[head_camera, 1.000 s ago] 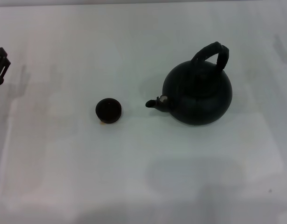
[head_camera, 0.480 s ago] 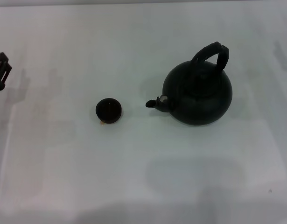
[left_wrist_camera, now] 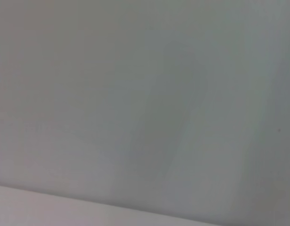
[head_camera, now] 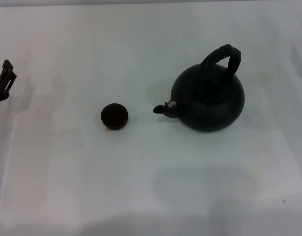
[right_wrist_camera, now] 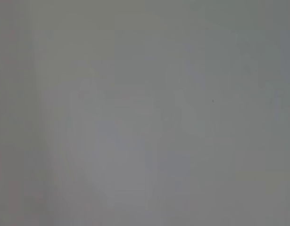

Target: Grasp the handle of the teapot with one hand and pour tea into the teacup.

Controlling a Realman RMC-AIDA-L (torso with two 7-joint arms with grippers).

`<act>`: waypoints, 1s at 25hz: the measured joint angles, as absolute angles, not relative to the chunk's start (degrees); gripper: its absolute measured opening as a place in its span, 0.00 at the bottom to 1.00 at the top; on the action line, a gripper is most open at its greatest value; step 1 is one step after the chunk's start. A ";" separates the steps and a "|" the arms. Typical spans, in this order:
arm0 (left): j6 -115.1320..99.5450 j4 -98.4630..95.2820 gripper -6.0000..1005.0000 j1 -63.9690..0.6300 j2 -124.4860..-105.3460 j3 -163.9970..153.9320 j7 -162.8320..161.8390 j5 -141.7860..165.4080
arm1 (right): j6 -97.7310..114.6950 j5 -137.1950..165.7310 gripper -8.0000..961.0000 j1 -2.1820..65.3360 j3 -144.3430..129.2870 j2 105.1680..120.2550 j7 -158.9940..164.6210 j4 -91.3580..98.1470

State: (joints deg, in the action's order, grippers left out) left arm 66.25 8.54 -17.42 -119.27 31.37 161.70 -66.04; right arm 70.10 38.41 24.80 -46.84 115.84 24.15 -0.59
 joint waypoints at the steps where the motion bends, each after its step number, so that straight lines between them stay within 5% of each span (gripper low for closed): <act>1: 66.27 8.54 0.81 -17.55 -119.26 31.37 161.71 -65.94 | 70.10 38.41 0.84 24.80 -46.84 115.84 24.11 -0.51; 25: 68.46 9.11 0.81 -19.47 -119.09 31.73 161.78 -65.94 | 69.52 37.69 0.84 25.21 -46.84 115.84 24.32 -0.09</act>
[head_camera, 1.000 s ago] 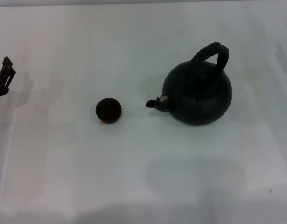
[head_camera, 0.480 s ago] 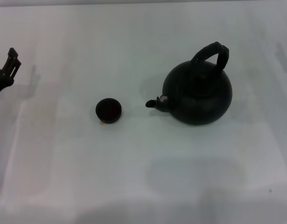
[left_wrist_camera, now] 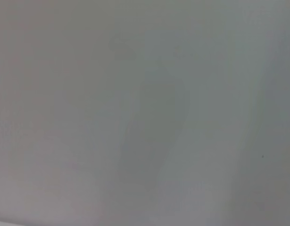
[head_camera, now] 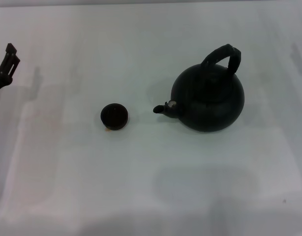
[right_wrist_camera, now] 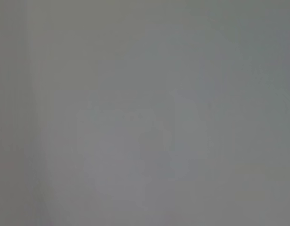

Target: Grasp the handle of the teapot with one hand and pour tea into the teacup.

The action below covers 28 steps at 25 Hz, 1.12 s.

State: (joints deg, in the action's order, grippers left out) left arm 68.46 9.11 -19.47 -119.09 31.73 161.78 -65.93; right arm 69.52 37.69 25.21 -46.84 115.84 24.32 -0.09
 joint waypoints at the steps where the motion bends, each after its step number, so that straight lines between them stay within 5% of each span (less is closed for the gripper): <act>1: 68.54 9.12 0.81 -19.48 -119.09 31.74 161.78 -65.93 | 69.51 37.69 0.84 25.23 -46.84 115.84 24.32 -0.09; 28: 69.06 9.14 0.81 -18.82 -119.27 31.38 161.46 -65.91 | 68.20 37.70 0.84 25.32 -46.84 115.93 24.35 -0.70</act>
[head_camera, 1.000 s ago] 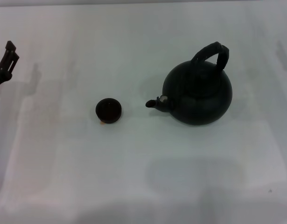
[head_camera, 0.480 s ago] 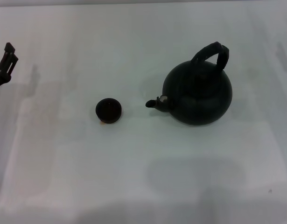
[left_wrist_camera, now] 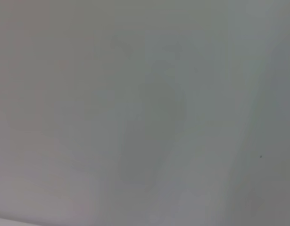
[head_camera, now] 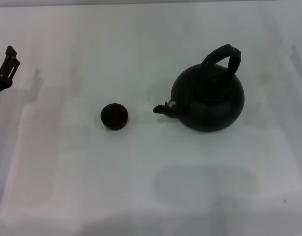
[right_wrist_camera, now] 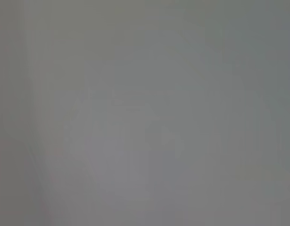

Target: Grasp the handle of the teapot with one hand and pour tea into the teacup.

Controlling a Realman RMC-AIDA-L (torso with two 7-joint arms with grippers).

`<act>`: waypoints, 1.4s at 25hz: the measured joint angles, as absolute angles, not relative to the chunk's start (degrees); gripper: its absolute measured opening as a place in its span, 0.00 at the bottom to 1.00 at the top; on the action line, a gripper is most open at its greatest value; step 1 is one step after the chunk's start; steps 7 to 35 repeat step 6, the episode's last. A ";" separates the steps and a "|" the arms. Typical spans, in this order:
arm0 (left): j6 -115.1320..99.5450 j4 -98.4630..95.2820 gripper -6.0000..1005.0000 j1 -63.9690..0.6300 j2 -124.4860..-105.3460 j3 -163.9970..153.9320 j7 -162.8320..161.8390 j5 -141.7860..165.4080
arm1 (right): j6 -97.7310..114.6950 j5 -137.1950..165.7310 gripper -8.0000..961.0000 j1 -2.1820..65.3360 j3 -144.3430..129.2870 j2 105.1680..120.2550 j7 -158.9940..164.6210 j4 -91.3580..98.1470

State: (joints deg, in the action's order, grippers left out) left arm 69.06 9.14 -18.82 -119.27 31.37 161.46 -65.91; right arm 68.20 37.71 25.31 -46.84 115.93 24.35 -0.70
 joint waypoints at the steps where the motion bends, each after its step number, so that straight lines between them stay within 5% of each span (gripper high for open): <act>1: 68.94 9.12 0.81 -18.85 -119.26 31.41 161.46 -65.92 | 68.11 37.70 0.84 25.32 -46.84 115.93 24.35 -0.70; 35: 70.25 9.15 0.81 -18.76 -119.24 31.99 161.49 -66.29 | 68.02 37.70 0.84 25.06 -46.84 115.89 24.35 -0.59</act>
